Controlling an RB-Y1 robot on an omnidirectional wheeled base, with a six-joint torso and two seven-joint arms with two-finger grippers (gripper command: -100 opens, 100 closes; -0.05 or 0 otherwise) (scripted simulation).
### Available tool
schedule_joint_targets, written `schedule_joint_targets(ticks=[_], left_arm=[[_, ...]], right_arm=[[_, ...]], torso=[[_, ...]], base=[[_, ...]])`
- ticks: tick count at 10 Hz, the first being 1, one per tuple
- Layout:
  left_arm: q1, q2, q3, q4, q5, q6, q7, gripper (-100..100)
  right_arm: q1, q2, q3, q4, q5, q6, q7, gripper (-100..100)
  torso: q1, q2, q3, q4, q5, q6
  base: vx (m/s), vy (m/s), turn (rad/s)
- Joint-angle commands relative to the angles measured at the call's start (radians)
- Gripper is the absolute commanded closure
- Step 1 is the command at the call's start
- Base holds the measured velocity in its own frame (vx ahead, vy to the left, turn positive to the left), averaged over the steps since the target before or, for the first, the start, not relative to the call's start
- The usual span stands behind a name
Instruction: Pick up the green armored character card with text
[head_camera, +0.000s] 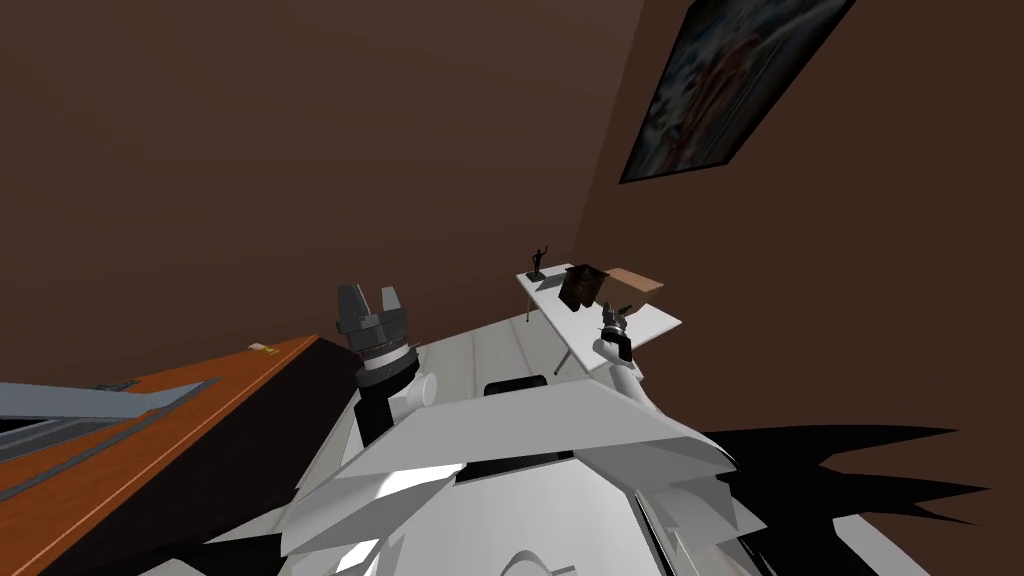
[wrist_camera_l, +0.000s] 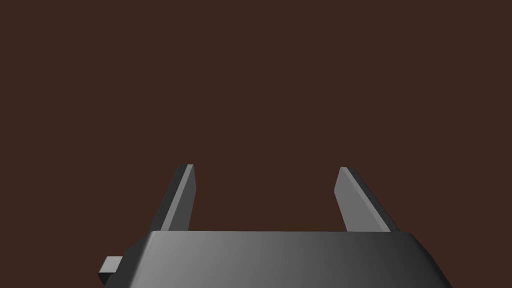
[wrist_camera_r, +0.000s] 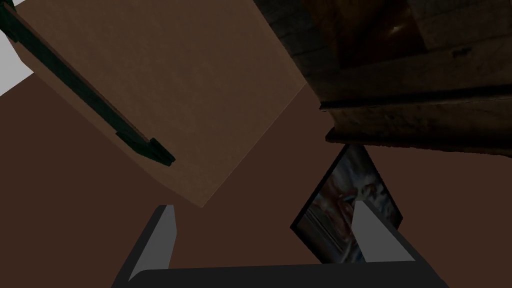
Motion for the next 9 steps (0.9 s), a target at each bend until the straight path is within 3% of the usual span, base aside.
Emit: schedule_joint_targets(ticks=[1,2,3,4,5,6,9], left_arm=[[0.000,0.000,0.000,0.000,0.000,0.000,0.000,0],[0.000,0.000,0.000,0.000,0.000,0.000,0.000,0],[0.000,0.000,0.000,0.000,0.000,0.000,0.000,0],[0.000,0.000,0.000,0.000,0.000,0.000,0.000,0],[0.000,0.000,0.000,0.000,0.000,0.000,0.000,0],[0.000,0.000,0.000,0.000,0.000,0.000,0.000,0],[0.000,0.000,0.000,0.000,0.000,0.000,0.000,0]], right_arm=[[-0.009,-0.005,-0.013,0.041,-0.009,-0.013,0.050,-100],[-0.009,-0.005,-0.013,0.041,-0.009,-0.013,0.058,-100],[-0.021,-0.013,-0.038,0.087,-0.026,-0.036,0.098,-100],[-0.021,-0.013,-0.038,0.089,-0.026,-0.036,0.114,-100],[-0.033,-0.020,-0.062,0.134,-0.041,-0.060,0.141,-100],[-0.033,-0.020,-0.062,0.134,-0.041,-0.060,0.169,-100],[-0.052,-0.033,-0.107,0.216,-0.068,-0.110,0.260,-100]], torso=[[0.000,0.000,0.000,0.000,0.000,0.000],[-0.001,0.002,0.001,0.000,0.000,0.000],[-0.003,0.007,0.004,0.001,-0.001,0.000],[-0.003,0.006,0.003,0.001,-0.001,0.000],[-0.003,0.004,0.002,0.001,-0.001,0.000],[-0.003,0.002,0.001,0.000,-0.001,0.000],[-0.001,0.002,0.001,0.000,0.000,0.000]], base=[[0.120,0.071,-0.085],[0.031,0.027,-0.008],[0.086,0.044,-0.107],[0.109,0.041,-0.090],[0.156,0.043,-0.130],[0.131,0.044,-0.056],[0.139,0.055,-0.096]])
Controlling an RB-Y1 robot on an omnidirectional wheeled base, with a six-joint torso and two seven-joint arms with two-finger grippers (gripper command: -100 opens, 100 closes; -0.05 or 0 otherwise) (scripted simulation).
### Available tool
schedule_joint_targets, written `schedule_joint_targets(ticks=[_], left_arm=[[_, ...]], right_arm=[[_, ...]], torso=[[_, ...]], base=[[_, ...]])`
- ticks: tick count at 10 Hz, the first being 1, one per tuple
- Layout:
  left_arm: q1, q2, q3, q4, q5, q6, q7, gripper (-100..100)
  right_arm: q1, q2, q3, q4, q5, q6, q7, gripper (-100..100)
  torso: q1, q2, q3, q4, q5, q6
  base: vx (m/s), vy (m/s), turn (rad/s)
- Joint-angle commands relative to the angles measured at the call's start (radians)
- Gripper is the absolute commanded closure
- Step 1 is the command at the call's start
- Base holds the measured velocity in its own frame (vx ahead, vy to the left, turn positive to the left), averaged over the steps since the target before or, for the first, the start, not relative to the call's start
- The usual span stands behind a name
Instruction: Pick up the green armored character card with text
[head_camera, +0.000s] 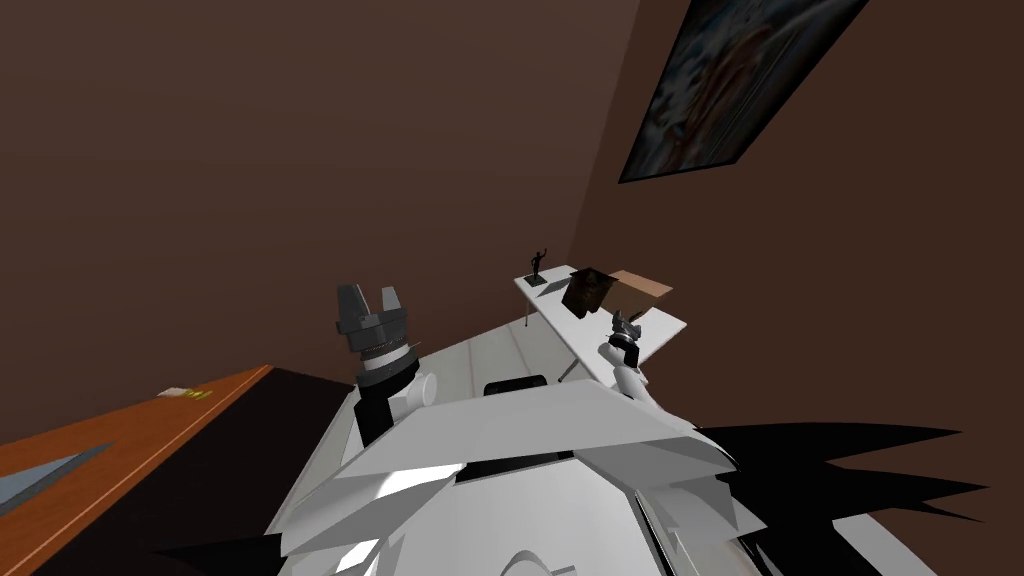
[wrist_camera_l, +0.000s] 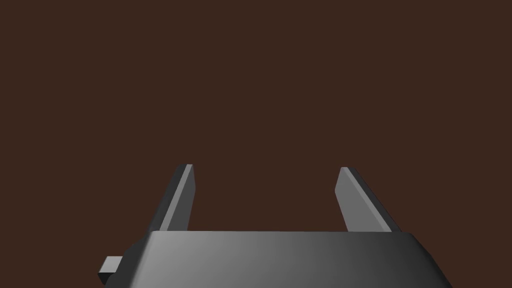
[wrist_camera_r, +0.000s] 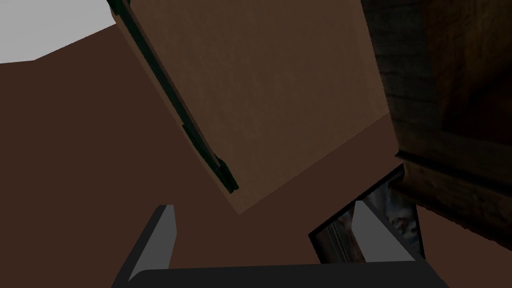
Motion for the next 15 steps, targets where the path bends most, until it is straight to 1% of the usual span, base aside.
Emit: schedule_joint_targets(ticks=[1,2,3,4,5,6,7,8,11,14,15], left_arm=[[0.000,0.000,0.000,0.000,0.000,0.000,0.000,0],[0.000,0.000,0.000,0.000,0.000,0.000,0.000,0],[0.000,0.000,0.000,0.000,0.000,0.000,0.000,0],[0.000,0.000,0.000,0.000,0.000,0.000,0.000,0],[0.000,0.000,0.000,0.000,0.000,0.000,0.000,0],[0.000,0.000,0.000,0.000,0.000,0.000,0.000,0],[0.000,0.000,0.000,0.000,0.000,0.000,0.000,0],[0.000,0.000,0.000,0.000,0.000,0.000,0.000,0],[0.000,0.000,0.000,0.000,0.000,0.000,0.000,0],[0.000,0.000,0.000,0.000,0.000,0.000,0.000,0],[0.000,0.000,0.000,0.000,0.000,0.000,0.000,0]], right_arm=[[0.004,0.007,-0.015,-0.002,-0.008,-0.007,0.049,-100],[-0.004,0.001,-0.035,0.035,-0.019,-0.032,0.077,-100],[-0.004,0.001,-0.035,0.035,-0.019,-0.032,0.097,-100],[-0.011,-0.005,-0.054,0.069,-0.030,-0.057,0.136,-100],[-0.011,-0.005,-0.054,0.069,-0.030,-0.057,0.141,-100],[-0.017,-0.010,-0.071,0.100,-0.039,-0.082,0.182,-100],[-0.022,-0.015,-0.087,0.128,-0.046,-0.105,0.207,-100],[-0.022,-0.015,-0.087,0.128,-0.046,-0.105,0.219,-100],[-0.031,-0.025,-0.123,0.192,-0.063,-0.164,0.305,-100],[-0.035,-0.031,-0.144,0.227,-0.071,-0.202,0.354,-100],[-0.035,-0.029,-0.140,0.219,-0.070,-0.193,0.344,-100]], torso=[[0.000,0.000,0.000,0.000,0.000,0.000],[-0.001,0.001,0.001,0.000,0.000,0.000],[0.000,0.001,0.000,0.000,0.000,0.000],[0.000,0.002,0.001,0.000,0.000,-0.001],[0.001,0.001,0.000,0.000,0.000,0.000],[0.001,0.001,0.001,0.000,0.000,-0.001],[-0.001,0.001,0.000,0.000,0.000,0.000],[0.000,-0.001,-0.001,0.000,0.000,0.000],[0.000,-0.001,0.000,0.000,0.000,0.000],[-0.001,0.001,0.000,0.000,0.000,-0.001],[-0.002,0.003,0.001,0.000,-0.001,-0.001]], base=[[0.103,0.011,-0.053],[0.120,0.030,-0.096],[0.104,0.035,-0.061],[0.120,0.044,-0.092],[0.111,0.039,-0.052],[0.121,0.021,-0.092],[0.161,0.025,-0.127],[0.121,0.019,-0.040],[0.140,0.031,-0.087],[0.109,0.020,-0.057],[0.034,0.003,-0.010]])
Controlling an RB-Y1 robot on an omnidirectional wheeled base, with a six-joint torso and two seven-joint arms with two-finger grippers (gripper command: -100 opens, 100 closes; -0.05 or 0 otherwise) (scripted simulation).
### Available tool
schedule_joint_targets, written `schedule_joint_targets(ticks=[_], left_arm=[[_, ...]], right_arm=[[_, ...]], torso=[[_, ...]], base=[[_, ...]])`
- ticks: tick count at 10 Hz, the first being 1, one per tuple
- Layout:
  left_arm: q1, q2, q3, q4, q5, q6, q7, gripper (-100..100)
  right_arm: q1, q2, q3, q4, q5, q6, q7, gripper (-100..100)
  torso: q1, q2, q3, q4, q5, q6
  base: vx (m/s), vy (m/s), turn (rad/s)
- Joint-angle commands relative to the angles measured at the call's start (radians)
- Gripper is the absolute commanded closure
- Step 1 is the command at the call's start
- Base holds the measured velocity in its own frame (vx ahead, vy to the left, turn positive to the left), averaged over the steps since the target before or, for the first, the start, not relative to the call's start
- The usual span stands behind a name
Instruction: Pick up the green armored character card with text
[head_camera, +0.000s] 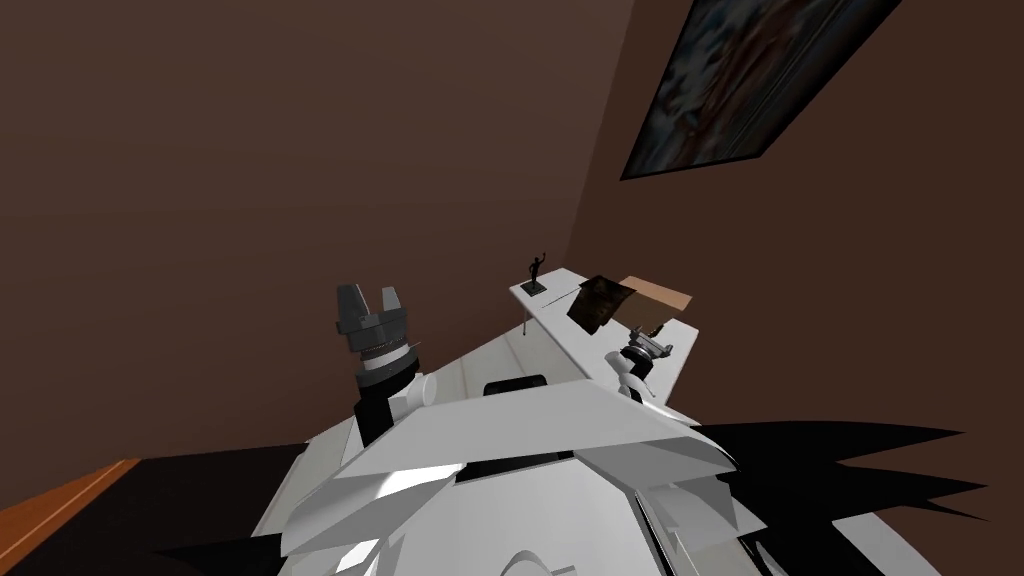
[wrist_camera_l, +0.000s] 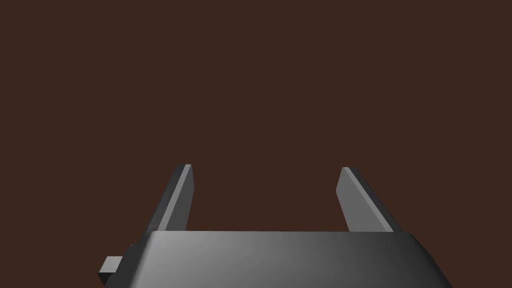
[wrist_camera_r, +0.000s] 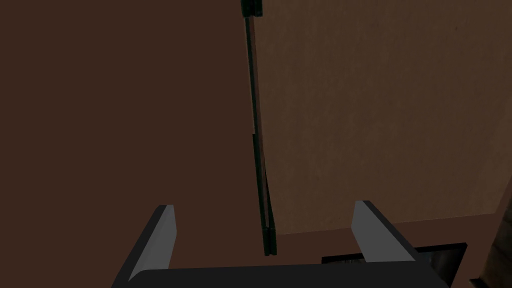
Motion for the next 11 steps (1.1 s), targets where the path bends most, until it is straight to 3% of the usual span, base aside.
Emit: schedule_joint_targets(ticks=[1,2,3,4,5,6,7,8,9,10,11], left_arm=[[0.000,0.000,0.000,0.000,0.000,0.000,0.000,0],[0.000,0.000,0.000,0.000,0.000,0.000,0.000,0],[0.000,0.000,0.000,0.000,0.000,0.000,0.000,0],[0.000,0.000,0.000,0.000,0.000,0.000,0.000,0],[0.000,0.000,0.000,0.000,0.000,0.000,0.000,0],[0.000,0.000,0.000,0.000,0.000,0.000,0.000,0],[0.000,0.000,0.000,0.000,0.000,0.000,0.000,0],[0.000,0.000,0.000,0.000,0.000,0.000,0.000,0],[0.000,0.000,0.000,0.000,0.000,0.000,0.000,0],[0.000,0.000,0.000,0.000,0.000,0.000,0.000,0],[0.000,0.000,0.000,0.000,0.000,0.000,0.000,0]], right_arm=[[0.000,0.000,0.000,0.000,0.000,0.000,0.000,0],[-0.008,0.029,0.035,-0.026,0.050,0.017,-0.022,-100],[-0.008,0.029,0.035,-0.026,0.053,0.017,-0.022,-100],[-0.015,0.059,0.069,-0.052,0.096,0.034,-0.043,-100],[-0.015,0.059,0.069,-0.052,0.107,0.034,-0.043,-100],[-0.023,0.089,0.104,-0.078,0.144,0.051,-0.064,-100],[-0.023,0.089,0.104,-0.078,0.160,0.051,-0.064,-100],[-0.031,0.118,0.138,-0.103,0.195,0.068,-0.085,-100],[-0.031,0.118,0.138,-0.104,0.213,0.068,-0.085,-100],[-0.038,0.148,0.173,-0.129,0.247,0.086,-0.106,-100],[-0.038,0.148,0.173,-0.129,0.267,0.086,-0.106,-100]], torso=[[0.000,0.000,0.000,0.000,0.000,0.000],[0.000,0.002,0.001,0.000,0.000,0.000],[-0.002,0.000,0.000,0.000,0.000,0.001],[-0.003,-0.002,-0.001,0.000,-0.001,0.001],[-0.002,-0.004,-0.002,-0.001,-0.001,0.001],[-0.002,-0.003,-0.002,-0.001,0.000,0.001],[-0.003,-0.004,-0.002,-0.001,-0.001,0.000],[-0.004,-0.003,-0.002,-0.001,-0.001,0.000],[-0.004,-0.003,-0.001,-0.001,-0.001,0.001],[-0.003,-0.002,-0.001,0.000,-0.001,0.000],[-0.003,-0.002,-0.001,0.000,-0.001,0.000]], base=[[0.007,0.001,0.003],[0.070,-0.034,-0.388],[0.088,-0.046,-0.357],[0.117,-0.041,-0.412],[0.092,-0.023,-0.368],[0.118,-0.049,-0.439],[0.095,-0.038,-0.308],[0.094,-0.042,-0.377],[0.077,-0.015,-0.392],[0.096,-0.023,-0.432],[0.084,-0.002,-0.323]])
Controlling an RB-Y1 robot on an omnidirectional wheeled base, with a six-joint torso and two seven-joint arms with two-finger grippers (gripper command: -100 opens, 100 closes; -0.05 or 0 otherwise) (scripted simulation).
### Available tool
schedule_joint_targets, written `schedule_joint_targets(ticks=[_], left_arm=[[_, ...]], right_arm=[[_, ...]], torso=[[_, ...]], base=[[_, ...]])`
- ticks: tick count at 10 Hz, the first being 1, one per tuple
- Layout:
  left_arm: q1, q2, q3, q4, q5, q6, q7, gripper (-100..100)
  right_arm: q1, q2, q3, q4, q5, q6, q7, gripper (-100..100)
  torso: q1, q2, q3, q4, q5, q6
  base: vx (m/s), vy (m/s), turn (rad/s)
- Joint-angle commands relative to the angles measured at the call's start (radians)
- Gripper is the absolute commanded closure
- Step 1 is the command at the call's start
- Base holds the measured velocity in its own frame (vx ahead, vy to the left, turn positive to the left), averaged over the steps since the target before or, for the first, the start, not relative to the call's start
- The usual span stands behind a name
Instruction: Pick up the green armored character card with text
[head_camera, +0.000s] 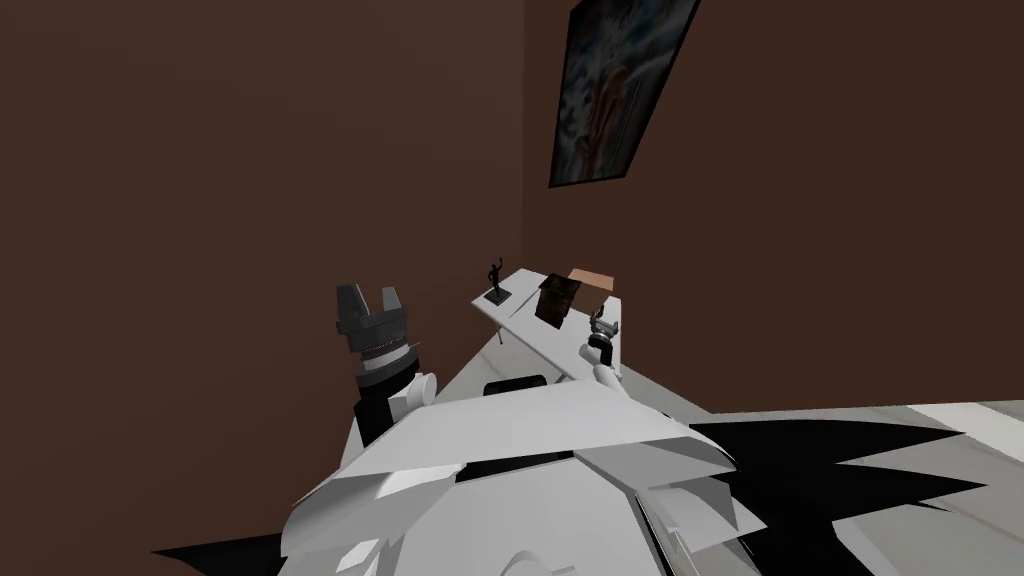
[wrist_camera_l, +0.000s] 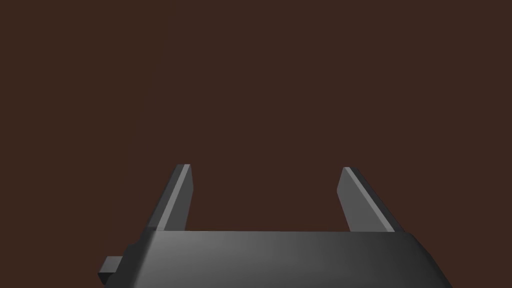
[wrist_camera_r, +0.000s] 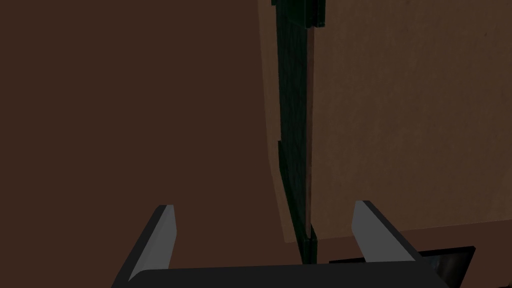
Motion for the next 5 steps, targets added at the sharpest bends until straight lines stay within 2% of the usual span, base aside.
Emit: schedule_joint_targets(ticks=[1,2,3,4,5], left_arm=[[0.000,0.000,0.000,0.000,0.000,0.000,0.000,0],[0.000,0.000,0.000,0.000,0.000,0.000,0.000,0],[0.000,0.000,0.000,0.000,0.000,0.000,0.000,0],[0.000,0.000,0.000,0.000,0.000,0.000,0.000,0],[0.000,0.000,0.000,0.000,0.000,0.000,0.000,0]], right_arm=[[-0.020,0.024,0.039,-0.012,0.050,0.018,-0.025,-100],[-0.020,0.024,0.039,-0.012,0.068,0.018,-0.025,-100],[-0.028,0.053,0.074,-0.037,0.102,0.036,-0.046,-100],[-0.028,0.053,0.074,-0.037,0.121,0.036,-0.046,-100],[-0.035,0.083,0.108,-0.063,0.156,0.053,-0.067,-100]], torso=[[0.000,0.000,0.000,0.000,0.000,0.000],[0.000,-0.002,-0.001,0.000,0.000,0.000],[-0.001,-0.001,-0.001,0.000,0.000,0.000],[-0.001,-0.002,-0.001,0.000,0.000,0.000],[-0.001,-0.001,0.000,0.000,0.000,0.000]], base=[[0.114,0.004,-0.370],[0.099,-0.010,-0.363],[0.114,-0.017,-0.364],[0.094,-0.004,-0.382],[0.102,-0.003,-0.452]])
